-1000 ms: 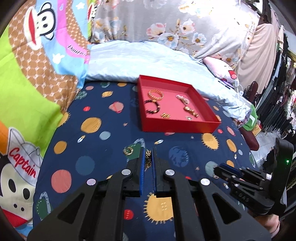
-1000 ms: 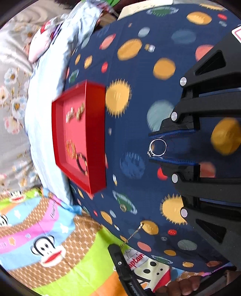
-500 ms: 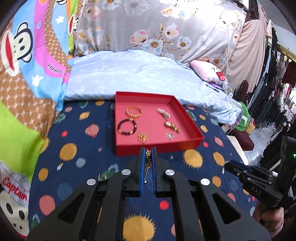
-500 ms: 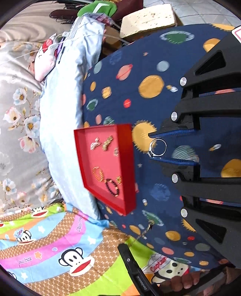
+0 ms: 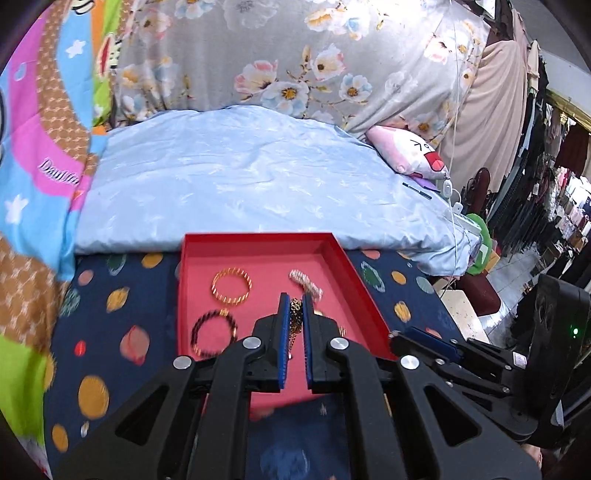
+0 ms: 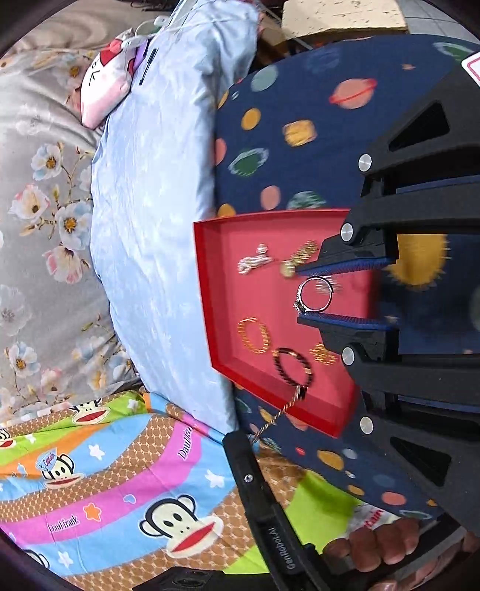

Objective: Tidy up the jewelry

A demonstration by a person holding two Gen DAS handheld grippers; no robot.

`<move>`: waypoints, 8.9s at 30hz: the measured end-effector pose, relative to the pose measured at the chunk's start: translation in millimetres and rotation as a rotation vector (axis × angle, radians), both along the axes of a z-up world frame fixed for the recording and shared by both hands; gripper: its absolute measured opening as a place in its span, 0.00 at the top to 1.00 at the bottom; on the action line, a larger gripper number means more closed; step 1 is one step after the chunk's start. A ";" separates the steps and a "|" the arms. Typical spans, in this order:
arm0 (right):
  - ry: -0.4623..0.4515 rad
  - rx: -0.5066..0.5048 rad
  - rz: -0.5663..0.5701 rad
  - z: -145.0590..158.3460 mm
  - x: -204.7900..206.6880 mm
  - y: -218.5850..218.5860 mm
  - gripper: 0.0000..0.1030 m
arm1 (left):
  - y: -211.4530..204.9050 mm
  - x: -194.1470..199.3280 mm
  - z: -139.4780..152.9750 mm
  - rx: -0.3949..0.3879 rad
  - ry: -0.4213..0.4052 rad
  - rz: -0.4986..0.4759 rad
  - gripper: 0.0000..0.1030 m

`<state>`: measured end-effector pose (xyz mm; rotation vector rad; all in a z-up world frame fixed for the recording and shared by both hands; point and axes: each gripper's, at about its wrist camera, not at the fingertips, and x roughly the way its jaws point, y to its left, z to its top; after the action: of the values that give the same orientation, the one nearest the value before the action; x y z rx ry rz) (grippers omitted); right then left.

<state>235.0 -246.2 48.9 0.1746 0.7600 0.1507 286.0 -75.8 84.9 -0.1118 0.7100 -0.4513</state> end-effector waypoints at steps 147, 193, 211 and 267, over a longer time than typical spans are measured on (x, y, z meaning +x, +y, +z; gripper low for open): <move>0.050 -0.040 -0.050 -32.0 -163.2 52.3 0.84 | 60.0 -141.6 -82.1 0.102 0.118 0.133 0.85; 0.047 -0.061 0.027 -51.1 69.9 26.6 0.82 | -22.2 56.5 -74.4 0.075 0.094 0.057 0.84; -0.030 -0.094 -0.022 -13.9 2.6 33.1 0.66 | -8.8 0.4 -39.8 0.155 -0.003 0.123 0.73; -0.057 -0.168 -0.153 -10.6 -90.6 51.6 0.37 | 25.5 -97.5 -51.0 0.233 0.014 0.286 0.26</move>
<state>144.5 -194.6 38.3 0.0680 0.6963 -0.0533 188.5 -50.3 33.9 0.0040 0.7420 -0.0926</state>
